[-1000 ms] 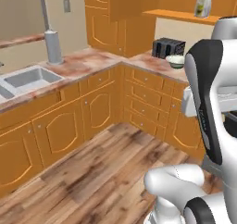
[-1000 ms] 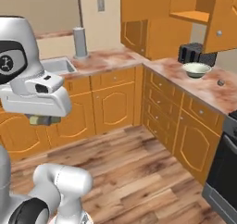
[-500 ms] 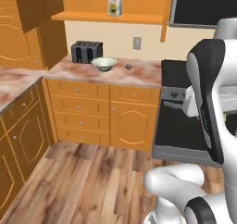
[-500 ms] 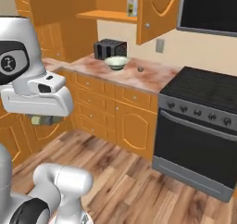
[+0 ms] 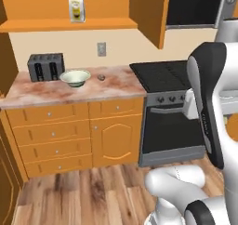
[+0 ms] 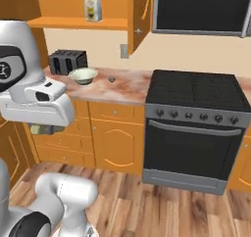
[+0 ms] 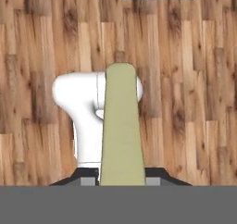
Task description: Pick the egg and butter from the fridge and place them by the bowl for mixing.
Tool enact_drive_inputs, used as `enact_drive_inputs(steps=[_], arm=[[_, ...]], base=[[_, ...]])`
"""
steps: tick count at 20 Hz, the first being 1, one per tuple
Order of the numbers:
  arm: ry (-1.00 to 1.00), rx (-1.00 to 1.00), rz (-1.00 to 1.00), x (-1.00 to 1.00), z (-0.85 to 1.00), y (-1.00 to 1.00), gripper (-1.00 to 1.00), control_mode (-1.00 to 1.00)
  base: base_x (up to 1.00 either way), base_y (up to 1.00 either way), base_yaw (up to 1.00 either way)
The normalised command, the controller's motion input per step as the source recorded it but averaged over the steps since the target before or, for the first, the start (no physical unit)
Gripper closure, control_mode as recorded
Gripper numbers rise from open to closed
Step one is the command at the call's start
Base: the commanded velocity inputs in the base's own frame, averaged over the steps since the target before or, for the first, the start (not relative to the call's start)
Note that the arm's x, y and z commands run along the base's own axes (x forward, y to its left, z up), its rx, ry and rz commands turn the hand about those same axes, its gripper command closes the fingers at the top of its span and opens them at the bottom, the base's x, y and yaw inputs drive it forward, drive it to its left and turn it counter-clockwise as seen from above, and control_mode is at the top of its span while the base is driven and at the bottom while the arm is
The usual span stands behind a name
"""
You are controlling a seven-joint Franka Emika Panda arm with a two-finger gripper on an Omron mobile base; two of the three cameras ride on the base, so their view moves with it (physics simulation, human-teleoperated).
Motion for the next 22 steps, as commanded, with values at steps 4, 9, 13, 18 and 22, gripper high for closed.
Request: enact_drive_inputs(steps=[4,9,13,18,22], arm=[[0.0,0.0,0.0,0.0,0.0,0.0,1.0,1.0],[0.0,0.0,0.0,0.0,0.0,0.0,1.0,1.0],[0.0,0.0,0.0,0.0,0.0,0.0,1.0,1.0],[0.0,0.0,0.0,0.0,0.0,0.0,1.0,1.0],[0.0,0.0,0.0,0.0,0.0,0.0,1.0,1.0]], base=[[0.99,1.0,-0.33],[0.92,0.71,-0.25],[0.74,0.41,-0.22],[0.69,0.11,-0.12],[0.73,0.0,0.01]])
